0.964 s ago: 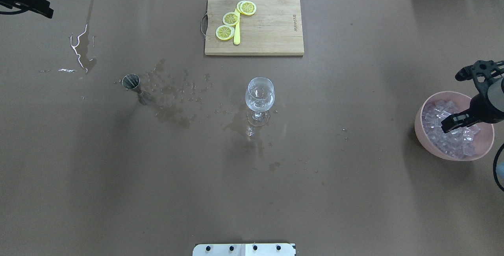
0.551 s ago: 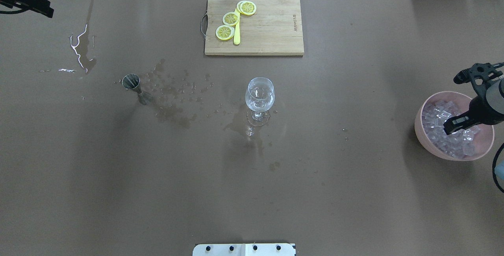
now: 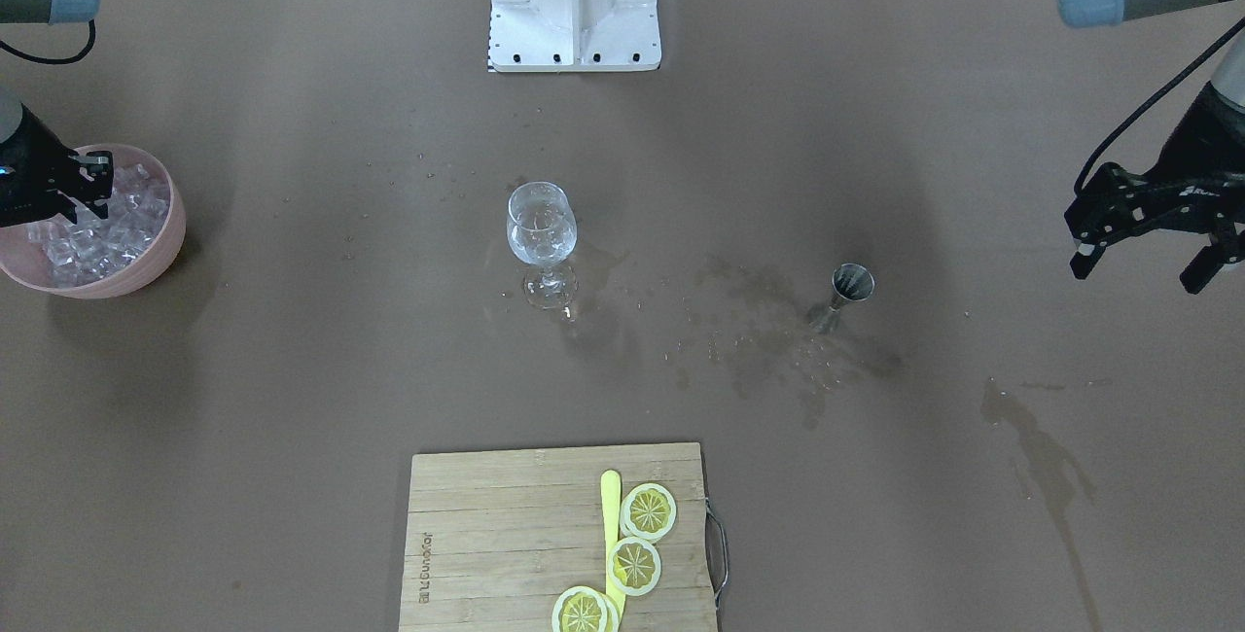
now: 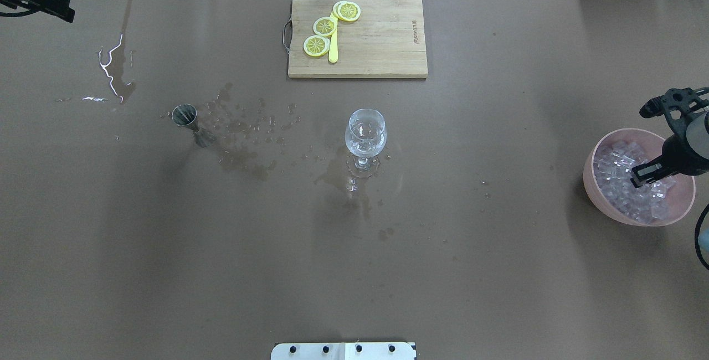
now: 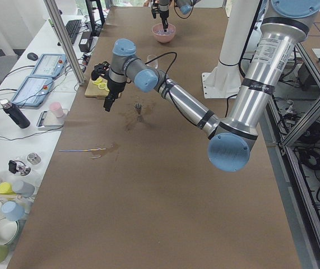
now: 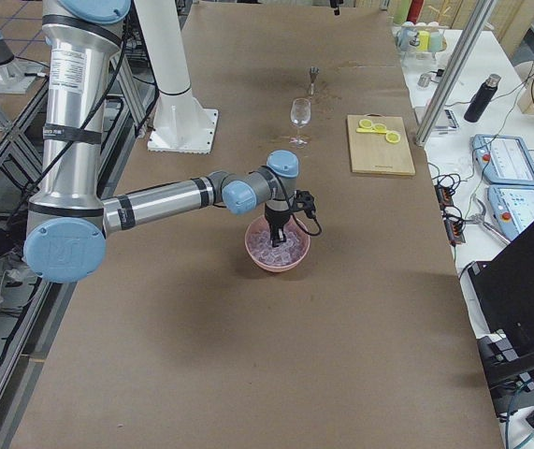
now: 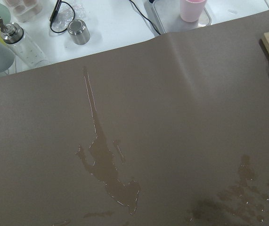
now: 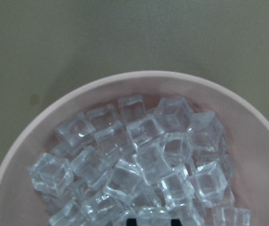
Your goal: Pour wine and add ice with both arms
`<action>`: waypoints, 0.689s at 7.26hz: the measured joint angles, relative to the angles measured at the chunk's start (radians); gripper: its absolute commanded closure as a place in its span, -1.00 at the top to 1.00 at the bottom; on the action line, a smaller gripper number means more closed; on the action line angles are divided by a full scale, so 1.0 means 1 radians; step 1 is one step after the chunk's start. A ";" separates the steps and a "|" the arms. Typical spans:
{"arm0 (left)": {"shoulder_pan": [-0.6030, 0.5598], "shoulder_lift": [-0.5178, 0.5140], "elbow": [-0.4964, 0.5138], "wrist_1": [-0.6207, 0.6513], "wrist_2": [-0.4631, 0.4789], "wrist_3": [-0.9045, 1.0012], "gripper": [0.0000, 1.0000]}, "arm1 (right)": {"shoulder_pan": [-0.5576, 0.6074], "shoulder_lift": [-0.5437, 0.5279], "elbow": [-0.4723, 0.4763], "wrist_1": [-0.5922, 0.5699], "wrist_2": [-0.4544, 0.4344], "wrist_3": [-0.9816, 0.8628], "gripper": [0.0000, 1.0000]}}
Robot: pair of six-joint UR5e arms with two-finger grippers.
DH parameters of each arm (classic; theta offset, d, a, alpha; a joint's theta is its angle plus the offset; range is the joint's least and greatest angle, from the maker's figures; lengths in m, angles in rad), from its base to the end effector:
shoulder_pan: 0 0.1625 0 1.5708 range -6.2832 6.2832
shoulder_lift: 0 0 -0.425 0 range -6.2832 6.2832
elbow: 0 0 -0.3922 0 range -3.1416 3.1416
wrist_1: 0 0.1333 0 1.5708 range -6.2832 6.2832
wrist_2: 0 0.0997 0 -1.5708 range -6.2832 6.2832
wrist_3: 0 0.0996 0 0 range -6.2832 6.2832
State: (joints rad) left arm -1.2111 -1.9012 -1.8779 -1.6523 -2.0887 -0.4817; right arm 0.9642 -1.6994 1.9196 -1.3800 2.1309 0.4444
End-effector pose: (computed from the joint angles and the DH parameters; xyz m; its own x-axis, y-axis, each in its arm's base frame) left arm 0.1273 -0.5772 0.3305 0.7417 0.2152 -0.6353 0.0889 0.9072 0.4111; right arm -0.1924 -0.4183 0.5358 0.7439 -0.2697 0.6115 0.2246 0.9626 0.1513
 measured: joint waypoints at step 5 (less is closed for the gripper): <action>-0.028 -0.005 0.033 -0.008 0.002 0.006 0.98 | 0.090 0.125 0.151 -0.005 0.025 0.080 -1.00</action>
State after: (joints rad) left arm -1.2396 -1.9064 -1.8447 -1.6607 -2.0869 -0.4754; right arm 1.0540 -1.5740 2.0704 -1.3847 2.1561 0.5241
